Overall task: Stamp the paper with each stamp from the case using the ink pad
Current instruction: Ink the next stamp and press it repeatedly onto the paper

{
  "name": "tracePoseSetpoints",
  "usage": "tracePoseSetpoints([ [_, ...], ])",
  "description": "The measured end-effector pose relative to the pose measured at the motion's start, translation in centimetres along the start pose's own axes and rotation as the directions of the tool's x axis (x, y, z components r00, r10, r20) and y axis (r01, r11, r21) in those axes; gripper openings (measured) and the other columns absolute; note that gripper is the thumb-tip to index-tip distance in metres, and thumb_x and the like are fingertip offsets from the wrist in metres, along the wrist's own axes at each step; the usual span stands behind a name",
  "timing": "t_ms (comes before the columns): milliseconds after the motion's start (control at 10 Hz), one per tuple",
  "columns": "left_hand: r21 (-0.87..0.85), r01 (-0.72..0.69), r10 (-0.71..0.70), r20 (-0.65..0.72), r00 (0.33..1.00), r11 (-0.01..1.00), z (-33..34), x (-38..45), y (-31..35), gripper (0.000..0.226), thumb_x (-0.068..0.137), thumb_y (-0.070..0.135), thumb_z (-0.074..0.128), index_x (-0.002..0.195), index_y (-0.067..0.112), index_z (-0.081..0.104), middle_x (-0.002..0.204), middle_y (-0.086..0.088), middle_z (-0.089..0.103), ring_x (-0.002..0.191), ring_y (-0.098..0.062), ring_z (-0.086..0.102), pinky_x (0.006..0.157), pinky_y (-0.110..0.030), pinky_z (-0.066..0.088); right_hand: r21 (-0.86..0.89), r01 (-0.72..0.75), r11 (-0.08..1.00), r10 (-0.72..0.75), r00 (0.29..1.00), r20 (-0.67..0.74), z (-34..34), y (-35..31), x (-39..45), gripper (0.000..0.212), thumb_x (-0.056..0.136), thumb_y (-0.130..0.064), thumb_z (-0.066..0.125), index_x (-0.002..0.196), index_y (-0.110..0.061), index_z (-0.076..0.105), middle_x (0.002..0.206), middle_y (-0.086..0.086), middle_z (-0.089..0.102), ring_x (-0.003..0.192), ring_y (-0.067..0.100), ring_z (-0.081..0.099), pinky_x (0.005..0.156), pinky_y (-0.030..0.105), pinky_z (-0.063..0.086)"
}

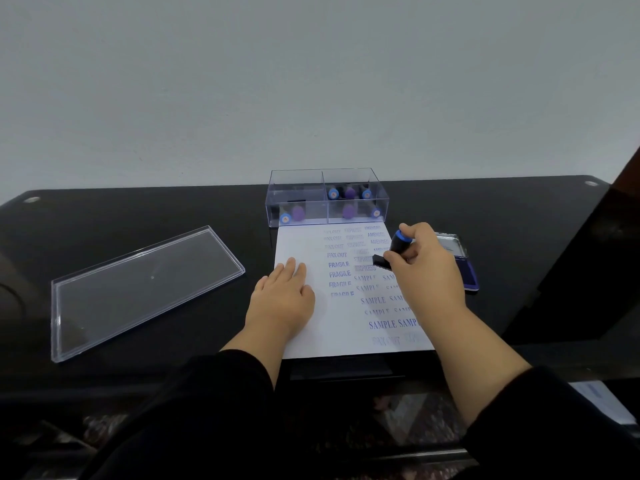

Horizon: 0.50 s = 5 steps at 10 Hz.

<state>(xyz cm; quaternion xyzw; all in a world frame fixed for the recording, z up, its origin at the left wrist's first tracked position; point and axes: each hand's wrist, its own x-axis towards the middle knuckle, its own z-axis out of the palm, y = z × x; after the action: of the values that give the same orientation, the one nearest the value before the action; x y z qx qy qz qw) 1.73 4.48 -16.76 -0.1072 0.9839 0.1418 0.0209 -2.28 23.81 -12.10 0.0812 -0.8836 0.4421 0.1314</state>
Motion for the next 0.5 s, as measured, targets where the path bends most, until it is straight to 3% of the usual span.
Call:
tracePoseSetpoints([
  [300, 0.008, 0.005, -0.005, 0.004, 1.000, 1.000, -0.05, 0.02, 0.09, 0.053, 0.102, 0.029, 0.015, 0.153, 0.021, 0.005, 0.160, 0.004, -0.004, 0.147, -0.013, -0.003, 0.118, -0.033, -0.001, -0.017, -0.004, 1.000, 0.004, 1.000, 0.004, -0.19, 0.31, -0.07, 0.031, 0.091, -0.019, 0.059, 0.119, -0.023, 0.048, 0.071, -0.017, 0.047, 0.070, 0.011, 0.053, 0.056, 0.025, 0.040],
  [500, 0.001, 0.006, -0.006, 0.003, 1.000, 1.000, -0.01, 0.08, 0.06, 0.053, 0.102, 0.029, 0.015, 0.153, 0.022, 0.005, 0.160, 0.004, -0.004, 0.147, -0.013, -0.003, 0.118, -0.033, -0.001, -0.082, 0.006, 0.997, -0.004, 1.000, 0.020, -0.01, 0.04, -0.47, 0.028, 0.092, -0.021, 0.058, 0.118, -0.024, 0.049, 0.072, -0.010, 0.052, 0.074, 0.017, 0.056, 0.061, 0.033, 0.047],
])
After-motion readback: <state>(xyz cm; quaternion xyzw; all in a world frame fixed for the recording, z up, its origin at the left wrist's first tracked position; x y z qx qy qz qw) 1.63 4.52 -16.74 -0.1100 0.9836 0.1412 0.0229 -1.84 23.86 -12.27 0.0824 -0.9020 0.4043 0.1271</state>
